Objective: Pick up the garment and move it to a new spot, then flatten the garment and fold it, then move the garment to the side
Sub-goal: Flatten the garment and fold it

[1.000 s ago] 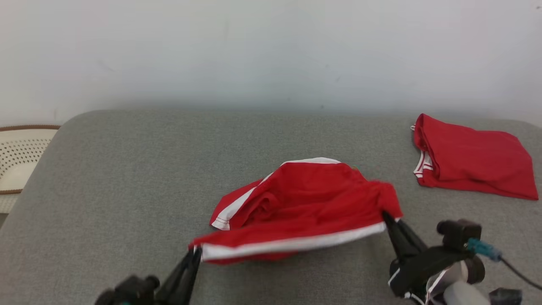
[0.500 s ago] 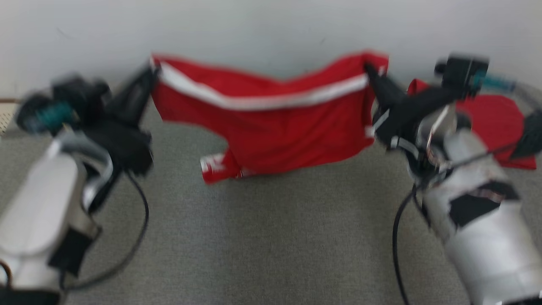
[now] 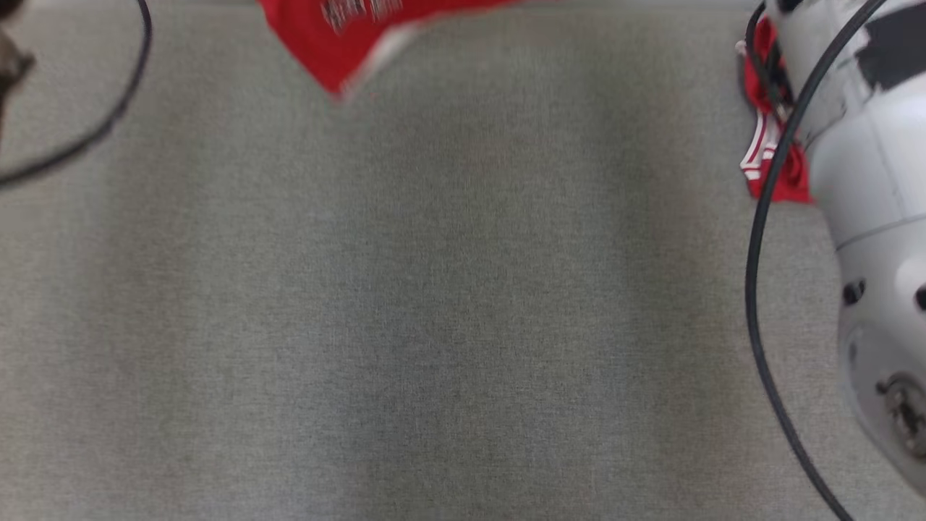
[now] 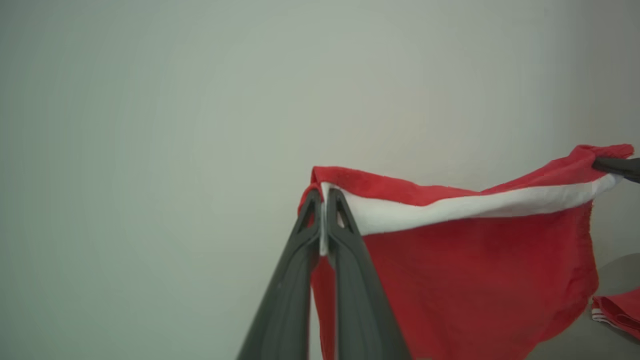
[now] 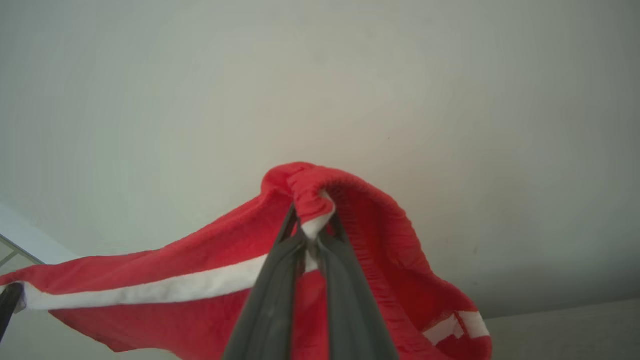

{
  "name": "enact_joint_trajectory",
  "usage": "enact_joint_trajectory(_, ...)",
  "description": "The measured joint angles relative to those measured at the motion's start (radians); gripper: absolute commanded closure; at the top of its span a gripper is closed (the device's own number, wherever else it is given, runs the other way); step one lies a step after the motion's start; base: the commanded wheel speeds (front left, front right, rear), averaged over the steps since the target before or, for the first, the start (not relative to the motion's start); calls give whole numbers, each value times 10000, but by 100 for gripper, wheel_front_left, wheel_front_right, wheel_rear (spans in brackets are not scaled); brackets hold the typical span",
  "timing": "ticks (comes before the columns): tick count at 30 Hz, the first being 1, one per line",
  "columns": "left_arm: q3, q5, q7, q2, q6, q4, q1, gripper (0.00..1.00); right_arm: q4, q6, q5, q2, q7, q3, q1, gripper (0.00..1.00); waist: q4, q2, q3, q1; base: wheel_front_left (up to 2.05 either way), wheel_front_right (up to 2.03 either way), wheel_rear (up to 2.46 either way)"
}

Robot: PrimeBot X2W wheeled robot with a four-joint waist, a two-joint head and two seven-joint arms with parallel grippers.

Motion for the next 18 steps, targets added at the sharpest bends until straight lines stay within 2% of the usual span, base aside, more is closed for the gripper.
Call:
enact_joint_trajectory(5, -428, 123, -587, -215, -2, 926, -1204, 100, 874, 0, -453, -8, -466, -98, -1092, 100, 2, 0, 418, -1, 0, 0, 0)
enact_joint_trajectory(10, -516, 435, -1664, -522, 50, 1950, -2266, 100, 1452, 0, -897, -146, -1553, -217, -2098, 100, 27, -1, 846, -2, 0, 0, 0)
enact_joint_trajectory(13, -662, 523, -1944, -796, 44, 2339, -2483, 100, 1569, 0, -968, -123, -1879, -125, -2204, 100, 49, 0, 1099, -4, 0, 0, 0)
enact_joint_trajectory(18, -880, 614, -2159, -761, 25, 2690, -2383, 100, 1505, 0, -976, 2, -2046, 311, -2020, 100, 54, 0, 1572, -2, 0, 0, 0)
